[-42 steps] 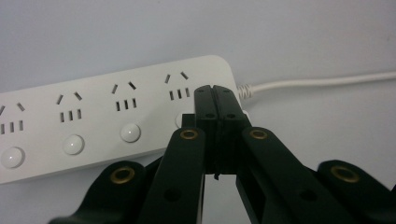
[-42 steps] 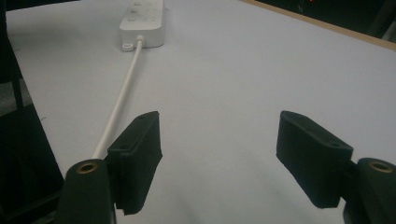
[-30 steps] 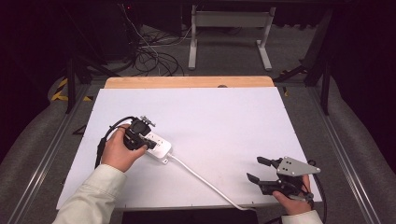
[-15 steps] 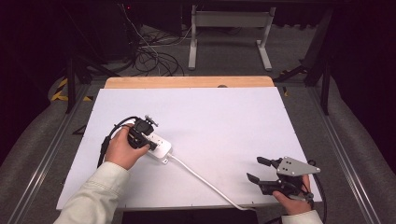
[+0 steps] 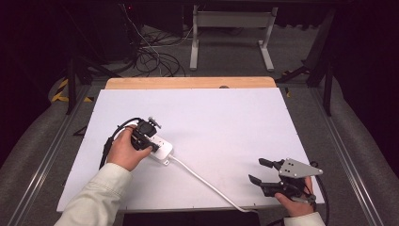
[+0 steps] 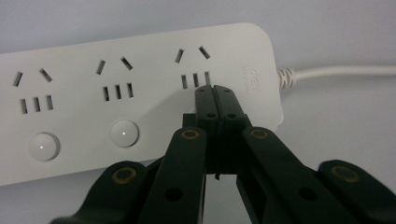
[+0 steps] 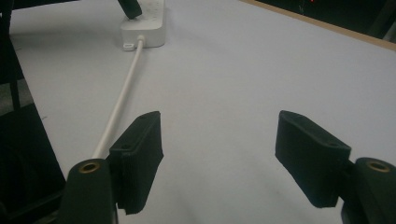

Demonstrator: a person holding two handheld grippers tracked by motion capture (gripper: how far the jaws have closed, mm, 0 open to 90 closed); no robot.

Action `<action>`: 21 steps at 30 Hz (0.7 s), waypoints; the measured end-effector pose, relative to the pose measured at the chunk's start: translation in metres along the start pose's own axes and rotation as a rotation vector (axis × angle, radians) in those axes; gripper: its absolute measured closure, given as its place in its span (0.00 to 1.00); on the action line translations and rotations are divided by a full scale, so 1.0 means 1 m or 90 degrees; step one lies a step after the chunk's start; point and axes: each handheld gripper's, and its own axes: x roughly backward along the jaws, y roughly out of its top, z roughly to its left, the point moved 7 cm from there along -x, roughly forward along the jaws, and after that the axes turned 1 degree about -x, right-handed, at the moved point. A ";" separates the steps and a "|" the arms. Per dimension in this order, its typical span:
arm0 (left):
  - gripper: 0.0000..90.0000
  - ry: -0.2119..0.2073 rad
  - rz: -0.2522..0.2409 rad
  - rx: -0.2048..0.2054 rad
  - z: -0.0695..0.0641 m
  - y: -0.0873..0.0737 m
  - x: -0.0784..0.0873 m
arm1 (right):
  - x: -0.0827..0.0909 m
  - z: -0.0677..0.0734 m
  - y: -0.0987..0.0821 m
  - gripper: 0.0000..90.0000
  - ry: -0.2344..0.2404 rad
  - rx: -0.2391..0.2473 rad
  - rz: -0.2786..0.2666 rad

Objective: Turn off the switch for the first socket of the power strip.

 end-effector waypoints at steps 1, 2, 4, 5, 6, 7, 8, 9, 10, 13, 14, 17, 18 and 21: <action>1.00 0.001 0.001 -0.002 0.000 0.000 0.000 | 0.000 0.000 0.000 0.36 0.000 0.002 0.000; 1.00 0.004 0.002 -0.007 0.000 0.000 0.000 | 0.000 0.000 0.000 0.36 0.000 0.002 0.001; 1.00 0.009 0.001 -0.009 -0.001 0.000 -0.001 | 0.000 0.000 0.000 0.36 -0.001 0.000 0.000; 1.00 0.011 0.002 -0.012 -0.001 0.000 -0.001 | 0.000 0.000 0.000 0.36 -0.001 0.000 0.000; 1.00 0.015 0.003 -0.016 0.000 0.000 -0.001 | 0.001 0.000 0.000 0.36 -0.002 0.003 0.001; 1.00 0.016 0.001 -0.016 -0.001 0.000 -0.001 | 0.001 0.000 0.000 0.36 -0.002 0.003 0.001; 1.00 0.016 0.001 -0.016 -0.001 0.000 -0.001 | 0.000 0.000 0.000 0.36 -0.002 0.004 0.001; 1.00 0.019 0.002 -0.017 0.000 0.000 -0.001 | 0.000 0.000 0.000 0.36 -0.001 0.004 0.001; 1.00 0.024 0.003 -0.018 0.000 -0.001 -0.002 | 0.000 0.001 0.000 0.36 0.000 0.004 0.000; 1.00 0.063 0.004 -0.026 0.002 -0.002 -0.002 | 0.001 0.001 0.001 0.36 -0.001 0.006 -0.001; 1.00 0.063 0.005 -0.029 0.002 -0.002 -0.002 | 0.001 0.001 0.001 0.36 -0.001 0.006 -0.001; 1.00 0.057 0.001 -0.030 0.003 -0.003 -0.002 | 0.001 0.001 0.001 0.37 0.000 0.006 -0.001; 1.00 0.053 -0.001 -0.025 0.002 -0.003 -0.002 | 0.000 0.001 0.000 0.36 -0.001 0.006 0.001; 1.00 0.013 -0.013 -0.019 -0.002 -0.002 -0.002 | 0.000 0.001 0.001 0.36 0.000 0.006 0.000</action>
